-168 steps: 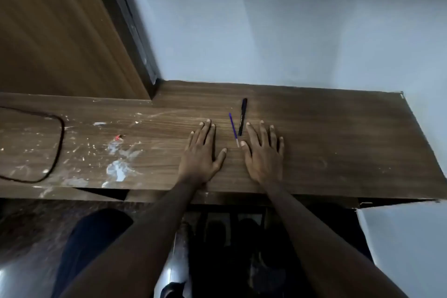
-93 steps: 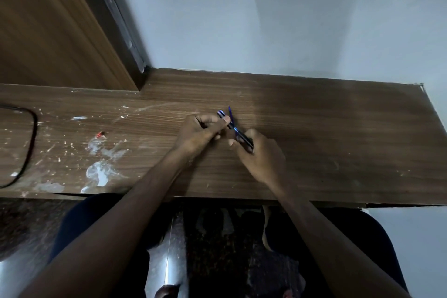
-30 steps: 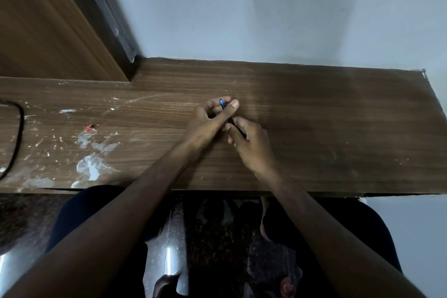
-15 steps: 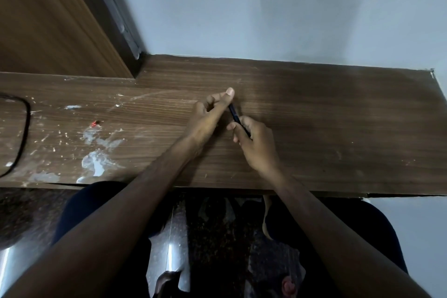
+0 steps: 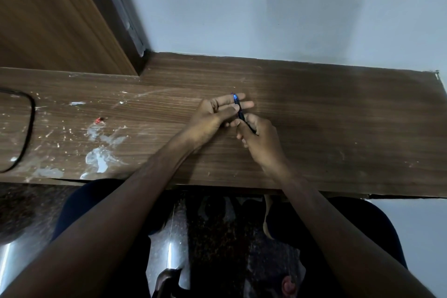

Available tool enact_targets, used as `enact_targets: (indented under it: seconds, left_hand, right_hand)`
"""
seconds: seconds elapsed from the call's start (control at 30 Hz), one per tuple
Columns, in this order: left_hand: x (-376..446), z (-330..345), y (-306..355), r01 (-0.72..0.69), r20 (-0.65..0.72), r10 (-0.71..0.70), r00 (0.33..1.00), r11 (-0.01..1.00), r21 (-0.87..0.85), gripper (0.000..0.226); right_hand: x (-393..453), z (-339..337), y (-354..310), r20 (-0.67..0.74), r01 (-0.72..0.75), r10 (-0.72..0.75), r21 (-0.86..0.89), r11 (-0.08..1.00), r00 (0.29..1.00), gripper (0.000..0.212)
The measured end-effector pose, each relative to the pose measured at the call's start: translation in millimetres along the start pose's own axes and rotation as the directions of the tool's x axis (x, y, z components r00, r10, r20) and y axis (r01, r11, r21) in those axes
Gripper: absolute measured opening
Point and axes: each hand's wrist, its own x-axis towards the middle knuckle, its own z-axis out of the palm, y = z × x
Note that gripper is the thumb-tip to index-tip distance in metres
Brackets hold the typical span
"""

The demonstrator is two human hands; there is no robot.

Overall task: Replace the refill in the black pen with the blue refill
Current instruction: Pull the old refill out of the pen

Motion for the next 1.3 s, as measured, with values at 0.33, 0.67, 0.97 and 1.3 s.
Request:
enact_targets:
  seconds: [0.33, 0.67, 0.97, 1.3]
  left_hand:
    - [5, -3, -4, 0.002, -0.371, 0.023, 0.928, 0.998, 0.068, 0.02]
    - [10, -38, 7, -0.052, -0.624, 0.037, 0.78, 0.999, -0.006, 0.037]
    - [-1, -21, -4, 0.048, -0.367, 0.268, 0.891, 0.747, 0.663, 0.025]
    - [-8, -1, -19, 0.168, -0.308, 0.185, 0.933, 0.533, 0.829, 0.05]
  right_hand:
    - [-4, 9, 1, 0.081, 0.084, -0.085, 0.005, 0.996, 0.993, 0.02]
    - [-5, -10, 1, 0.159, 0.11, -0.077, -0.213, 0.971, 0.984, 0.016]
    - [5, -20, 9, -0.011, -0.059, 0.058, -0.062, 0.996, 0.998, 0.017]
    - [8, -21, 12, -0.04, -0.055, 0.053, -0.046, 0.997, 0.998, 0.022]
